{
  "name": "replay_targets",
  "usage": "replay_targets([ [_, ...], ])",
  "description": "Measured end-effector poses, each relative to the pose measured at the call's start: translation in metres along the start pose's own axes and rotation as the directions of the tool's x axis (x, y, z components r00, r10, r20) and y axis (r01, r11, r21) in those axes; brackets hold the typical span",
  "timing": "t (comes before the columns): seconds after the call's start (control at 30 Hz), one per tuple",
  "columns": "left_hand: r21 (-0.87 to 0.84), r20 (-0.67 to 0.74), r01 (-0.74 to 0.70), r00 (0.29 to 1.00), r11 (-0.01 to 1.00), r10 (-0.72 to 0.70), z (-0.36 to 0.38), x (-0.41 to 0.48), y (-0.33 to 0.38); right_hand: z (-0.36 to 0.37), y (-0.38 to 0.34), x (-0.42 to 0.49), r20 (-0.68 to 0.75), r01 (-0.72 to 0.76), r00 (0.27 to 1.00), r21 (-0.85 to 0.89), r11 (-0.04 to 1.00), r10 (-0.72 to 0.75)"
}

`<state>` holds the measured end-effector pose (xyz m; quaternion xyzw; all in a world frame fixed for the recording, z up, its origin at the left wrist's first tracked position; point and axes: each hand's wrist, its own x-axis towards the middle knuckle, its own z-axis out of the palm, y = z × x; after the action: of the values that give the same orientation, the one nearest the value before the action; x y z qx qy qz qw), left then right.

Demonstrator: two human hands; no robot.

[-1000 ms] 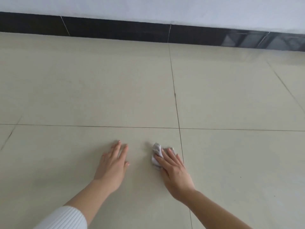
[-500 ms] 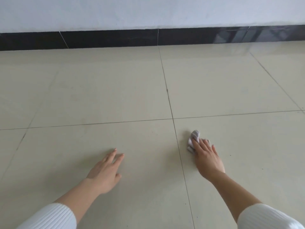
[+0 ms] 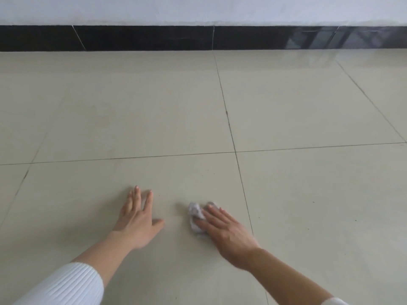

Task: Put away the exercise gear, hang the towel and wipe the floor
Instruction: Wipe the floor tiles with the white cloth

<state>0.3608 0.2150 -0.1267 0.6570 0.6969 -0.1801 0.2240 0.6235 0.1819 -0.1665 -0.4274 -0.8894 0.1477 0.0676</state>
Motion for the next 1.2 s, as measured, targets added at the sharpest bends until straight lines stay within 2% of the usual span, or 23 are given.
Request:
replay_targets([
  [0.07,-0.021,-0.005,0.056,0.998,0.998,-0.056,0.003,-0.002,-0.010,-0.007,0.025,0.005,-0.062,-0.188,0.980,-0.009,0.982,0.187],
  [0.1,-0.030,-0.010,0.086,0.996,0.996,-0.087,0.006,-0.002,-0.016,-0.011,0.039,0.008,-0.089,-0.330,0.940,0.008,0.944,0.330],
  [0.17,-0.055,-0.020,0.140,0.990,0.989,-0.141,0.011,-0.005,-0.029,-0.020,0.063,0.018,-0.142,-0.601,0.783,0.078,0.795,0.606],
  [0.2,-0.069,-0.025,0.151,0.988,0.986,-0.153,0.013,-0.006,-0.034,-0.024,0.072,0.025,-0.157,-0.690,0.701,0.098,0.717,0.696],
  [0.27,-0.092,-0.039,0.133,0.990,0.987,-0.137,0.017,-0.007,-0.042,-0.031,0.081,0.046,-0.137,-0.781,0.596,0.129,0.611,0.791],
  [0.33,-0.108,-0.057,0.102,0.992,0.989,-0.109,0.019,-0.006,-0.046,-0.029,0.080,0.072,-0.098,-0.788,0.592,0.141,0.600,0.800],
  [0.37,-0.111,-0.075,0.090,0.992,0.990,-0.099,0.020,-0.006,-0.048,-0.026,0.077,0.084,-0.095,-0.758,0.630,0.138,0.637,0.771],
  [0.43,-0.113,-0.114,0.077,0.989,0.991,-0.089,0.023,-0.005,-0.052,-0.019,0.061,0.105,-0.115,-0.630,0.758,0.123,0.767,0.641],
  [0.5,-0.122,-0.146,0.068,0.986,0.990,-0.085,0.026,-0.004,-0.054,-0.012,0.034,0.119,-0.090,-0.431,0.893,0.106,0.896,0.440],
  [0.57,-0.118,-0.171,0.064,0.982,0.991,-0.083,0.029,-0.004,-0.055,-0.004,0.003,0.120,-0.039,-0.224,0.973,0.087,0.971,0.228],
  [0.63,-0.119,-0.218,0.058,0.972,0.991,-0.083,0.032,-0.003,-0.055,0.007,-0.023,0.110,-0.020,-0.059,0.998,0.054,0.997,0.060],
  [0.73,-0.139,-0.237,0.056,0.968,0.989,-0.088,0.033,-0.003,-0.055,0.012,-0.031,0.091,0.034,0.149,0.988,0.000,0.989,-0.149],
  [0.8,-0.156,-0.252,0.053,0.963,0.986,-0.092,0.031,-0.004,-0.056,0.006,-0.014,0.085,0.054,0.226,0.973,-0.031,0.974,-0.224],
  [0.83,-0.161,-0.260,0.057,0.961,0.985,-0.098,0.030,-0.004,-0.057,0.002,-0.002,0.083,0.043,0.213,0.977,-0.061,0.975,-0.211],
  [0.9,-0.148,-0.254,0.075,0.961,0.986,-0.112,0.030,-0.005,-0.061,-0.008,0.031,0.080,-0.025,0.073,0.997,-0.101,0.992,-0.076],
  [0.97,-0.148,-0.242,0.093,0.962,0.985,-0.127,0.031,-0.006,-0.065,-0.020,0.067,0.072,-0.100,-0.162,0.983,-0.092,0.983,0.152],
  [1.0,-0.153,-0.245,0.094,0.961,0.984,-0.130,0.033,-0.005,-0.066,-0.026,0.083,0.066,-0.128,-0.307,0.946,-0.053,0.950,0.299],
  [1.03,-0.154,-0.249,0.093,0.960,0.984,-0.130,0.034,-0.005,-0.066,-0.032,0.098,0.061,-0.151,-0.459,0.878,0.005,0.888,0.455],
  [1.1,-0.156,-0.249,0.092,0.960,0.983,-0.129,0.038,-0.003,-0.068,-0.042,0.116,0.055,-0.174,-0.682,0.707,0.090,0.726,0.686],
  [1.13,-0.158,-0.245,0.092,0.961,0.983,-0.129,0.039,-0.003,-0.069,-0.044,0.116,0.058,-0.194,-0.727,0.656,0.099,0.680,0.730],
  [1.2,-0.159,-0.232,0.090,0.965,0.983,-0.126,0.038,-0.002,-0.071,-0.039,0.107,0.075,-0.202,-0.732,0.644,0.114,0.671,0.738],
])
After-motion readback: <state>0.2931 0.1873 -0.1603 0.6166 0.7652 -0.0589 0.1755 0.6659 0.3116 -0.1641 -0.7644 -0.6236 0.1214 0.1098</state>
